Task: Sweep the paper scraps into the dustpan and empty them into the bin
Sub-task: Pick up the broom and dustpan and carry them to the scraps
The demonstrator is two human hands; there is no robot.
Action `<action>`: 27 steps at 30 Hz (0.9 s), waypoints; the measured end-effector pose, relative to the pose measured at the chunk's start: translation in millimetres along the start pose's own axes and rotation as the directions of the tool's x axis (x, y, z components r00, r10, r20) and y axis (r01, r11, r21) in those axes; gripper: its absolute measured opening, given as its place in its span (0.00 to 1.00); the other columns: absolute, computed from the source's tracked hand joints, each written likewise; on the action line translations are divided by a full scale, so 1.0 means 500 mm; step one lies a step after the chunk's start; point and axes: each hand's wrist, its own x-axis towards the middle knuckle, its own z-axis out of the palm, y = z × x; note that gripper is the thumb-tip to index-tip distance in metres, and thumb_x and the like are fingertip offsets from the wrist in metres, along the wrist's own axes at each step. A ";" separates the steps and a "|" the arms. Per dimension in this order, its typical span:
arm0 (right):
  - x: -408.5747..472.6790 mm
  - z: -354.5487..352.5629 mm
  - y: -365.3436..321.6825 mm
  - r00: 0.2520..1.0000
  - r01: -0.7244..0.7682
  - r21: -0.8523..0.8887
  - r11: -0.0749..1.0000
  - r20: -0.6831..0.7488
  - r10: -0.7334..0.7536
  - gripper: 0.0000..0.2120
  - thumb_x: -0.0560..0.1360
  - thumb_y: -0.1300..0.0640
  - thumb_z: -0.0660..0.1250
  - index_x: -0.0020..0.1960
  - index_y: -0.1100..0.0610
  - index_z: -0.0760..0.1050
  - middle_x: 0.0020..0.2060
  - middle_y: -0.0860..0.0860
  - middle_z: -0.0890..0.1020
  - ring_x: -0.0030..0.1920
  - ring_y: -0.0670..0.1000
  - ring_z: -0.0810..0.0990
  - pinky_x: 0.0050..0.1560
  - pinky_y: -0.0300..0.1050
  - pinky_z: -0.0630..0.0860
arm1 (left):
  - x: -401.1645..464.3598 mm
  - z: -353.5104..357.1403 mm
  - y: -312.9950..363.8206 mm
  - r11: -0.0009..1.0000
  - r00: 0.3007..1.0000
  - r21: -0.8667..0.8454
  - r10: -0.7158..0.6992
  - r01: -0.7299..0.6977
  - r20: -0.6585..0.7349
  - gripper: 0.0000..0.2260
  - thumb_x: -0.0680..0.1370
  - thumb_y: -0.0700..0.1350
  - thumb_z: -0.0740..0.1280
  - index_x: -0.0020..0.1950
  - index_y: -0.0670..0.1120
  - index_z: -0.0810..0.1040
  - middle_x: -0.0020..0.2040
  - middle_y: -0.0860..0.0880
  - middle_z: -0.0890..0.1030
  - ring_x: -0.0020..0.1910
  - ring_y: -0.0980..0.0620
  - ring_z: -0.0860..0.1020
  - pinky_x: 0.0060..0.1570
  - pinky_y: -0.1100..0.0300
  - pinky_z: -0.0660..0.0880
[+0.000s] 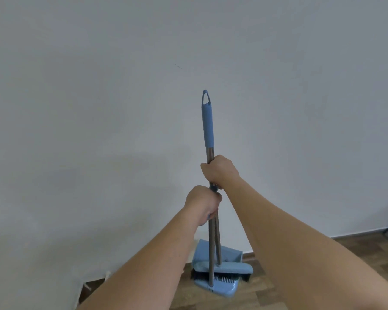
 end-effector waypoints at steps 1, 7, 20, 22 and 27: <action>-0.003 -0.008 -0.003 1.000 0.000 -0.035 0.999 0.007 0.000 0.11 0.74 0.49 0.58 0.41 0.56 0.70 0.32 0.49 0.76 0.30 0.50 0.74 0.39 0.45 0.76 | -0.005 -0.002 0.009 1.000 1.000 0.007 0.013 -0.013 -0.001 0.05 0.78 0.43 0.62 0.45 0.44 0.75 0.31 0.48 0.69 0.27 0.52 0.66 0.26 0.62 0.65; -0.050 -0.078 0.005 0.971 -0.156 0.131 0.979 0.203 0.128 0.14 0.74 0.46 0.61 0.41 0.58 0.70 0.29 0.51 0.73 0.27 0.49 0.69 0.29 0.39 0.67 | -0.031 -0.011 0.027 0.996 0.997 0.049 0.075 -0.076 0.025 0.07 0.79 0.41 0.60 0.48 0.44 0.78 0.29 0.48 0.66 0.26 0.52 0.64 0.21 0.64 0.61; -0.107 -0.078 0.164 0.834 -0.549 0.659 0.514 0.477 0.278 0.17 0.74 0.47 0.56 0.43 0.59 0.75 0.31 0.54 0.75 0.26 0.48 0.69 0.25 0.36 0.68 | -0.038 0.033 -0.007 0.953 0.987 0.272 0.103 -0.135 0.127 0.12 0.75 0.41 0.62 0.32 0.44 0.66 0.27 0.47 0.66 0.25 0.50 0.64 0.26 0.63 0.61; -0.108 -0.079 0.159 0.816 -0.571 0.623 0.535 0.499 0.291 0.19 0.71 0.41 0.59 0.43 0.57 0.74 0.31 0.52 0.77 0.26 0.47 0.69 0.24 0.35 0.67 | -0.037 0.034 -0.005 0.944 0.985 0.298 0.108 -0.144 0.134 0.13 0.76 0.43 0.62 0.32 0.44 0.65 0.26 0.47 0.66 0.24 0.50 0.64 0.26 0.63 0.61; -0.105 -0.074 0.155 0.758 -0.643 0.575 0.506 0.574 0.310 0.17 0.68 0.42 0.61 0.44 0.56 0.72 0.34 0.52 0.79 0.26 0.48 0.70 0.23 0.33 0.69 | -0.036 0.032 -0.016 0.922 0.985 0.356 0.109 -0.152 0.136 0.16 0.76 0.47 0.64 0.31 0.44 0.64 0.25 0.47 0.65 0.23 0.50 0.62 0.26 0.63 0.59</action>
